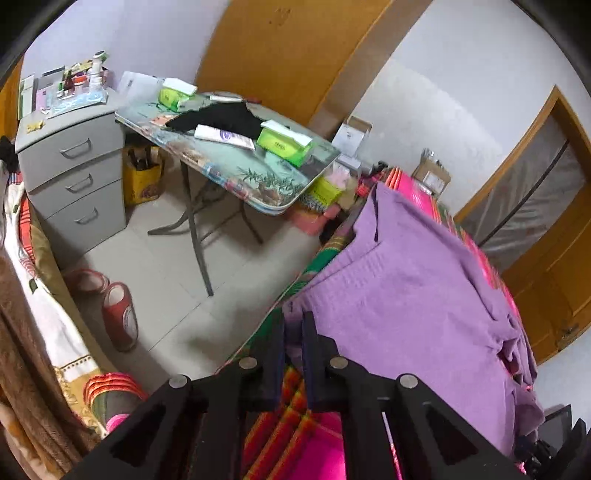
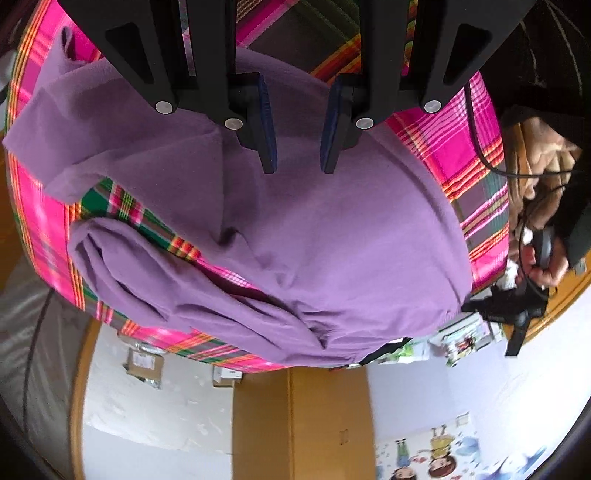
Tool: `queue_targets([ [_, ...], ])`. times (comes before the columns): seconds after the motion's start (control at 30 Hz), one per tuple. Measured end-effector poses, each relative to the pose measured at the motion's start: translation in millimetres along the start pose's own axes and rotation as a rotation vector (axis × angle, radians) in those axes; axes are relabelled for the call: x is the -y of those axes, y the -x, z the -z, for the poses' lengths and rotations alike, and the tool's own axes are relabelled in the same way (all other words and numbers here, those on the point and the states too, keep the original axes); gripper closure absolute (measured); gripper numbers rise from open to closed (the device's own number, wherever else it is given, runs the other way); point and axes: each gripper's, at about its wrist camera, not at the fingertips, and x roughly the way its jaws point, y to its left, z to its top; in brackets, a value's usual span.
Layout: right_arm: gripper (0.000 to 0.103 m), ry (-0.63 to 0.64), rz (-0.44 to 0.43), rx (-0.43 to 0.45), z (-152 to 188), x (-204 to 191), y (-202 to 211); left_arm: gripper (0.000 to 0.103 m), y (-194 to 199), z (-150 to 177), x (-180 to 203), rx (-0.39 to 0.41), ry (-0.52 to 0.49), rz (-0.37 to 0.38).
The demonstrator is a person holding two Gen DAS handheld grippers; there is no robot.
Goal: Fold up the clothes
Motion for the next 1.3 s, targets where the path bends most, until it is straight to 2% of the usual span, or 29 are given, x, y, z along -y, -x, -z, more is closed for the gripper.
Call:
queue_targets([
  [0.07,0.078,0.000,0.001,-0.003,2,1,1,0.089,1,0,0,-0.009,-0.002,-0.007],
  [0.27,0.078,0.074,-0.027,-0.016,7,-8,4,0.089,20,6,9,0.035,-0.022,-0.035],
  [0.43,0.076,0.138,-0.051,-0.028,12,-16,7,0.089,25,25,47,0.015,-0.108,0.031],
  [0.63,0.076,0.200,-0.065,-0.058,17,-26,5,0.089,8,56,105,-0.079,-0.259,0.140],
  [0.77,0.076,0.188,-0.063,-0.057,19,-27,5,0.089,-5,72,125,-0.128,-0.306,0.163],
  [0.97,0.076,0.212,-0.085,-0.048,24,-33,11,0.089,2,74,110,-0.118,-0.274,0.135],
  [1.3,0.072,0.281,-0.110,-0.044,28,-47,3,0.089,16,52,46,-0.031,-0.047,0.025],
])
